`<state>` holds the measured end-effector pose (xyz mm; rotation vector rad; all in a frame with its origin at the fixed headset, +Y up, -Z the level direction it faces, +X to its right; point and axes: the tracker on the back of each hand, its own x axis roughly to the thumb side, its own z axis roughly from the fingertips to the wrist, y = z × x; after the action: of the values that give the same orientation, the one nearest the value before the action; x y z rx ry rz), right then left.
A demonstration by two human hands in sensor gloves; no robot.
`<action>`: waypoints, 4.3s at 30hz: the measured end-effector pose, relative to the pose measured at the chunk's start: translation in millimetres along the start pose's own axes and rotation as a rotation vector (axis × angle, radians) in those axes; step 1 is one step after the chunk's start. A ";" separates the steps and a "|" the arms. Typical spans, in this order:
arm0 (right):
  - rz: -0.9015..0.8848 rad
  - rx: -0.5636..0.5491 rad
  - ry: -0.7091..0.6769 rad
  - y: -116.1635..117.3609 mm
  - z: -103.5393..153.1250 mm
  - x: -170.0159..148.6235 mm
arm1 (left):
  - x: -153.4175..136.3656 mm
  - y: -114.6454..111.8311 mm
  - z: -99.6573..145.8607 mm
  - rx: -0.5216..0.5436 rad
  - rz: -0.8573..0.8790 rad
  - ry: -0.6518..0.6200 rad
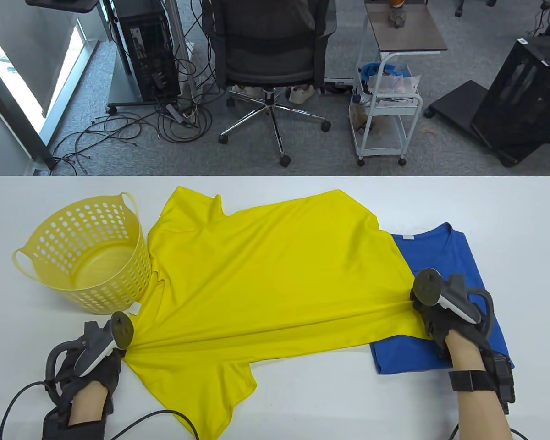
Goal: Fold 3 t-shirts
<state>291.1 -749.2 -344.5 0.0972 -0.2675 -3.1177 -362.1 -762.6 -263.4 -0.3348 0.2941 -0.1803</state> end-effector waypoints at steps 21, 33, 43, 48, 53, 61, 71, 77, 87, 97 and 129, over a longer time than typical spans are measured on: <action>-0.271 0.059 0.029 -21.4 20.5 -50.1 | -1.6 15.5 19.5 0.070 0.118 -0.034; -0.247 -0.054 -0.068 -32.8 37.1 -29.2 | 12.7 7.1 14.4 0.069 -0.015 0.014; -0.168 -0.059 -0.149 -34.3 40.6 1.0 | 112.7 50.5 50.0 0.160 0.118 -0.299; -0.108 -0.077 -0.189 -34.0 43.2 16.2 | 199.2 58.7 67.1 0.062 0.026 -0.396; -0.110 -0.100 -0.230 -36.8 47.2 27.2 | 244.0 42.6 72.1 0.020 -0.011 -0.449; -0.058 -0.108 -0.256 -35.1 49.8 40.8 | 243.6 27.1 70.7 0.022 0.018 -0.442; -0.033 -0.103 -0.251 -31.9 49.5 43.5 | 247.6 26.1 78.9 0.087 -0.013 -0.460; -0.041 -0.099 -0.249 -32.5 49.4 42.8 | 244.8 29.0 81.4 0.080 0.004 -0.472; -0.039 -0.098 -0.254 -32.6 49.9 43.9 | 249.1 27.2 82.4 0.152 -0.025 -0.451; -0.039 -0.095 -0.252 -32.1 49.8 43.6 | 249.4 27.9 82.3 0.163 -0.009 -0.469; -0.260 -0.125 -0.317 -54.3 55.4 53.0 | 229.2 115.9 78.2 0.414 0.212 -0.410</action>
<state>234.4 -687.2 -302.5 -0.3976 -0.0642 -3.3879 -107.4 -682.6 -291.2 0.0747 -0.1167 0.0406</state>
